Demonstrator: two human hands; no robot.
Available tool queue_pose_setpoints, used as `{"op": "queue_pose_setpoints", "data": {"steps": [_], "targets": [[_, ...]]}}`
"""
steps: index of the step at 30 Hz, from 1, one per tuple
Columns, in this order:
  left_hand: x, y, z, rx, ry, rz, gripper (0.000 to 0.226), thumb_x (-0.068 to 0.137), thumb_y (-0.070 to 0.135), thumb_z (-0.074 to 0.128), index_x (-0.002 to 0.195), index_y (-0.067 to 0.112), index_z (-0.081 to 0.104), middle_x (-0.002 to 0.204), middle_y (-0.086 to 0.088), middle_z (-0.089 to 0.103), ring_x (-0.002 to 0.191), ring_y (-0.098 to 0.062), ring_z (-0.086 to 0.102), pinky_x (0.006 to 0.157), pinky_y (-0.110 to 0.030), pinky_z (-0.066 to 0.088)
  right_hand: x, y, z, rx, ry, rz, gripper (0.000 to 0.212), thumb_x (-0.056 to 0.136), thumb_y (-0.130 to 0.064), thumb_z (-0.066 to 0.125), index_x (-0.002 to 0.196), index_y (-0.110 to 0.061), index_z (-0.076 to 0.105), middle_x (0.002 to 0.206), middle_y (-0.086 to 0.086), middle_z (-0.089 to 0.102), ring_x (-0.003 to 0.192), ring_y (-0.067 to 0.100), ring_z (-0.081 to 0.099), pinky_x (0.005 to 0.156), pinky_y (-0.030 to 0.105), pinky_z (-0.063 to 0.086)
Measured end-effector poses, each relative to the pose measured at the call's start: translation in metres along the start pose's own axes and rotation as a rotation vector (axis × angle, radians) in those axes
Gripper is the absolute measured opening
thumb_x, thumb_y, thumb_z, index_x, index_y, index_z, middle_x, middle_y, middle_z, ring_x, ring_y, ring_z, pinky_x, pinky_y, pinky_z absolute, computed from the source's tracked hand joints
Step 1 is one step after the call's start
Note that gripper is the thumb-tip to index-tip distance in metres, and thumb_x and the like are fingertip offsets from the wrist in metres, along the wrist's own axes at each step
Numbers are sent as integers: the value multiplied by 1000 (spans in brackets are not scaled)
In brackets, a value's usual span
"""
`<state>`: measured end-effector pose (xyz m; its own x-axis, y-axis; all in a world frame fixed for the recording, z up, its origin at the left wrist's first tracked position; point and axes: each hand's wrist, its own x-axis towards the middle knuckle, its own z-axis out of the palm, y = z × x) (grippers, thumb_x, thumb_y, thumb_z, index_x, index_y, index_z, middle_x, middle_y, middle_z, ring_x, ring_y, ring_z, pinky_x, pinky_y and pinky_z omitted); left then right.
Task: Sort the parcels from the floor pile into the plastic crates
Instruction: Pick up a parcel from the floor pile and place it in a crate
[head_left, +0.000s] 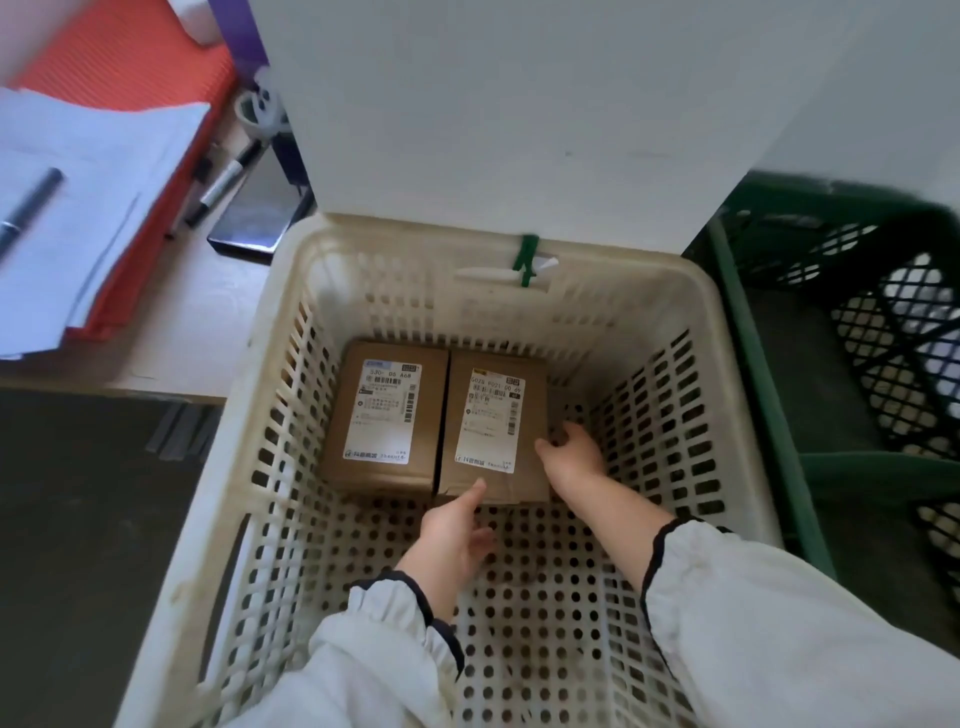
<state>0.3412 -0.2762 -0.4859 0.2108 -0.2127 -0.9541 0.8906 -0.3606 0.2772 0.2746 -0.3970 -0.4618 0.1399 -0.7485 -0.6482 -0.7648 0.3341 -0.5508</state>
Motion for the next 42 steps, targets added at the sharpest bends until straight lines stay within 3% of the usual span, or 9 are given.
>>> {"op": "queue_pose_setpoints", "data": {"steps": [5, 7, 9, 13, 15, 18, 30, 37, 42], "targets": [[-66, 42, 7, 86, -28, 91, 43, 92, 15, 60, 133, 6, 48, 117, -20, 57, 61, -16, 50, 72, -34, 49, -49, -35, -35, -59, -46, -102, 53, 92, -23, 55, 141, -10, 39, 137, 10, 52, 120, 29, 53, 96, 32, 46], [-100, 62, 10, 149, -62, 141, 40, 94, 18, 56, 132, 8, 49, 119, -16, 58, 83, -19, 64, 84, -36, 50, -73, -52, -50, -90, -57, -144, 51, 92, -22, 55, 140, -8, 42, 136, 11, 52, 120, 28, 53, 95, 30, 45], [-136, 79, 13, 269, -98, 218, 41, 96, 21, 54, 135, 11, 47, 127, -14, 56, 120, -28, 56, 102, -42, 42, -100, -68, -66, -134, -47, -198, 49, 92, -23, 55, 138, -9, 45, 136, 11, 53, 120, 27, 52, 95, 30, 43], [-201, 103, 3, 817, 2, 729, 43, 91, 25, 62, 129, 10, 52, 109, -7, 64, 101, -23, 62, 87, -38, 54, -156, -91, -95, -244, -59, -359, 41, 94, -27, 54, 133, -13, 51, 135, 5, 53, 123, 22, 50, 100, 30, 39], [-232, 107, -11, 1101, 78, 956, 41, 91, 27, 61, 129, 15, 54, 114, -3, 64, 103, -18, 61, 92, -33, 51, -185, -98, -108, -310, -68, -459, 42, 94, -30, 53, 133, -14, 50, 135, 3, 53, 124, 20, 50, 100, 30, 39], [-264, 107, -38, 1321, 100, 1073, 38, 91, 27, 58, 128, 20, 54, 116, 1, 64, 103, -16, 60, 92, -33, 51, -219, -101, -121, -374, -74, -556, 43, 94, -30, 53, 133, -15, 49, 134, 3, 54, 123, 19, 50, 101, 30, 40], [-333, 81, -134, 1355, 357, 1071, 39, 91, 34, 57, 127, 21, 55, 125, 1, 61, 111, -18, 58, 96, -34, 49, -291, -110, -112, -511, -162, -700, 39, 93, -29, 56, 129, -13, 53, 130, 5, 56, 118, 20, 54, 94, 28, 43], [-373, 16, -241, 1050, 604, 944, 41, 91, 35, 56, 130, 24, 53, 119, 2, 61, 100, -15, 62, 87, -33, 54, -360, -130, -47, -635, -349, -909, 39, 92, -26, 58, 128, -11, 53, 126, 6, 58, 112, 20, 56, 85, 25, 46], [-409, -69, -350, 838, 862, 770, 41, 90, 35, 53, 129, 24, 53, 124, 1, 61, 114, -20, 57, 94, -31, 46, -441, -112, 41, -755, -512, -1086, 37, 93, -29, 58, 126, -14, 54, 126, 4, 57, 113, 18, 55, 91, 28, 48]]}}
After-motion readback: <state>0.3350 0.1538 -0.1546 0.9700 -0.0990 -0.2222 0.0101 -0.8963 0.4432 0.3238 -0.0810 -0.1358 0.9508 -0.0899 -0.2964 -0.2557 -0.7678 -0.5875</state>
